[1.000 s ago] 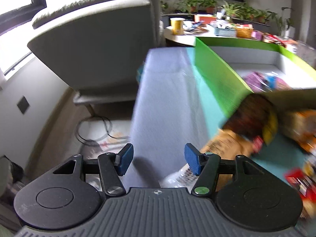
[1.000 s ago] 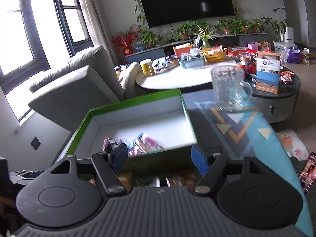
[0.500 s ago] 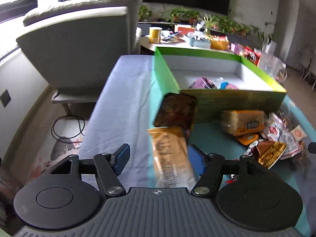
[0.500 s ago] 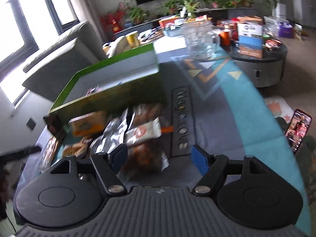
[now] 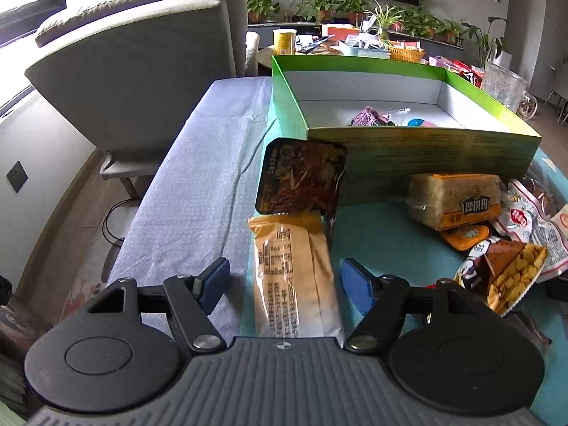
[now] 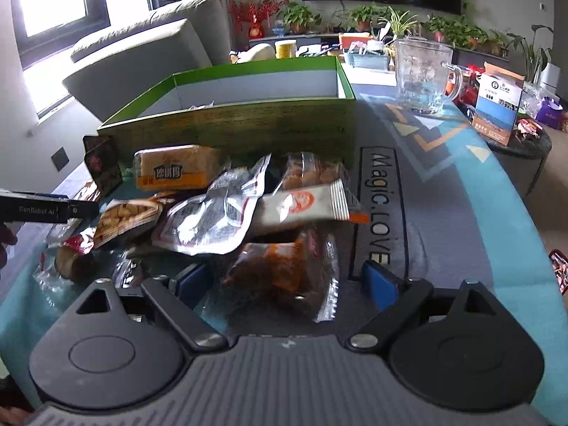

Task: Organize snacks
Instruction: 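Grasp a tan bread packet with the left tool while the right tool grasps a clear bag of brown snacks, then carry both packets over the green box and open both tools to drop them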

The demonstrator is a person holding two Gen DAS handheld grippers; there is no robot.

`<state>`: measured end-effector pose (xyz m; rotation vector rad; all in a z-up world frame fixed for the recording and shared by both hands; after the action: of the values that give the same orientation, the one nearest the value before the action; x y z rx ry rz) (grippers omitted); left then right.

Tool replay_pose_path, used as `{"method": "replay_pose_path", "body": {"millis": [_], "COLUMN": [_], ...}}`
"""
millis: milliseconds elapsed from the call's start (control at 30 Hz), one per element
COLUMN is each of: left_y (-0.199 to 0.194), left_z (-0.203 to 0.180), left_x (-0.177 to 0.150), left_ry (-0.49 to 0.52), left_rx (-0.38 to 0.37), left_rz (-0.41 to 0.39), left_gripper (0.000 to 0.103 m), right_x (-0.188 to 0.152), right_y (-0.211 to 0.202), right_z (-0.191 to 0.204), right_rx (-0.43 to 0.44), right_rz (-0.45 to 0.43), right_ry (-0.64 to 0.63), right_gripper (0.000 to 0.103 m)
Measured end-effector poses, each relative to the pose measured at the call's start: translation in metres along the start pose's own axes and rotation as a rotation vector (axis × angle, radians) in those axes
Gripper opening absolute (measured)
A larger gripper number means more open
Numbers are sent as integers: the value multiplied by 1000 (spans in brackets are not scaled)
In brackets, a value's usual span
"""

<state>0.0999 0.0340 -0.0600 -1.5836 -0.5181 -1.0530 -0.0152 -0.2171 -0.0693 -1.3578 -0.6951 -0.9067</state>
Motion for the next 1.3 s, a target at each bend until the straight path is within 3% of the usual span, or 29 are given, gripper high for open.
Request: {"method": "replay_pose_path", "body": {"millis": [67,133,233,500,900,1300], "left_y": [0,-4,-10,-37,-84,-76], "left_z": [-1,-2,-2,-4,-14,-42], "left_x": [0,-2,-3,-1,20,64], "left_ry": [-2,7,-5,5,25,33], "left_rx": [2,-14,-51,-77,-106,-140], "left_rz": [-4,-19,-12,-69,-210,-325], "left_gripper": [62,43,38,38,39,39], "right_x": [-1,-5,-6,-1,19,57], "right_y": [1,3,-3,-27,-77,-80], "right_z": [4,11,13,-1,6,16], "right_rx": [-10,-30,-33,-88,-81,-43], "right_rz": [-1,4,-11,-30,-197,-327], "right_ry": [-26,-82,-91,-11,-20,-21], "right_gripper": [54,54,53,53,53,53]}}
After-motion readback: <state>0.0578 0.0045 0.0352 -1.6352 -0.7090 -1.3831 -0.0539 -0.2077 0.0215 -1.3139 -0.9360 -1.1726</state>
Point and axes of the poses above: each gripper's, at about its wrist camera, not at the fingertips, and y roughly the way its jaws point, z to its left, x to its top, the point moved 1 cm from there along y, roughly the way its jaws point, and after that the axes turned 11 degrees about -z, right-handed, at the moved point
